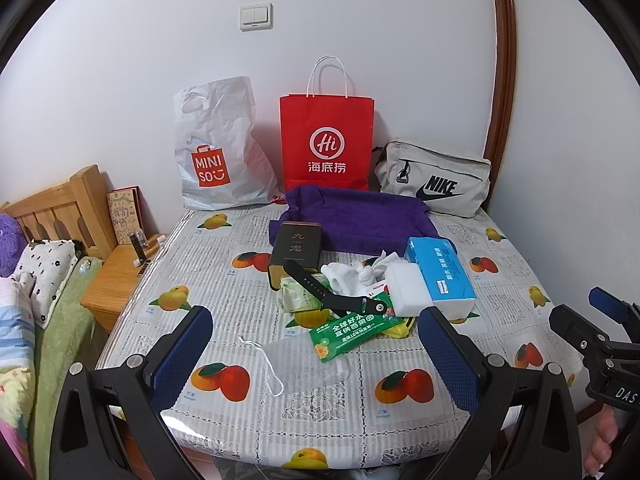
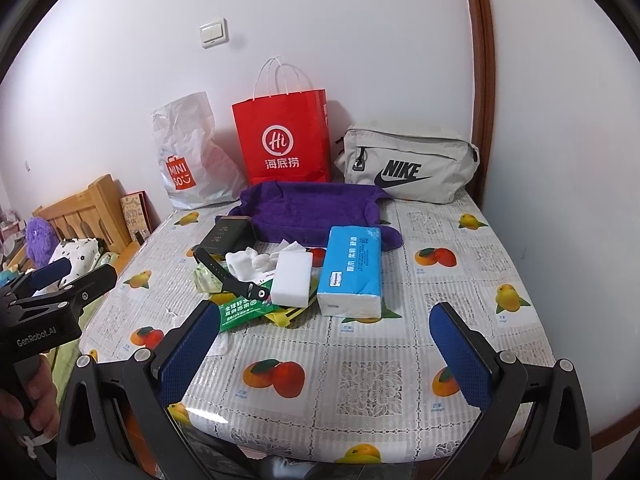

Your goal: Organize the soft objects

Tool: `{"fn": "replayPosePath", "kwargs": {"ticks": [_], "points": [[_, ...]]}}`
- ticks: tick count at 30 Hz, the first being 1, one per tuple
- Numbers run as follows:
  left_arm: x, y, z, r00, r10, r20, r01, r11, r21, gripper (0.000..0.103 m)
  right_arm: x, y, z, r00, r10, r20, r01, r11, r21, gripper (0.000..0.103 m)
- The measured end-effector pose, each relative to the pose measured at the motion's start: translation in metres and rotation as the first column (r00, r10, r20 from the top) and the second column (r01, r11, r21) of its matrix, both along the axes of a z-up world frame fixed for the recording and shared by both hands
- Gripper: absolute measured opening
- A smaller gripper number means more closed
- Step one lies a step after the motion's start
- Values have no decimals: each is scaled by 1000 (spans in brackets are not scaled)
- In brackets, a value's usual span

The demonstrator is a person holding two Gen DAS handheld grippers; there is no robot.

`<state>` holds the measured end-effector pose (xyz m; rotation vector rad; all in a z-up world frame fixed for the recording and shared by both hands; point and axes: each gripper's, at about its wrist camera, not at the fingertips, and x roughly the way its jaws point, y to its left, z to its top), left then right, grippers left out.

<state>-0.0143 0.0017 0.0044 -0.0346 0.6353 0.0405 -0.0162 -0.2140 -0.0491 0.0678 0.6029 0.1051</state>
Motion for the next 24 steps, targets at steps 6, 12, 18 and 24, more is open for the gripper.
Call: {"fn": "replayPosePath", "kwargs": {"ticks": [6,12,18,24], "points": [[-1,1,0,1000,-1,0,1,1000,-1,103,-1,1,0,1000,0,0,0,1000,-1,103],[0,-1,0,1000,-2,-1,2,1000,0,103,0,1,0,1000,6,4,-6,1000,2,103],[5,6,-3,1000,-22,-11,22,1000,-21,103,2,1,-3,1000,22,4,-22,1000,13,103],[28,20,-25,997,-7,-72,4,999,-39,103,11,0,-12,999,25,-23,-24,999,29,103]]}}
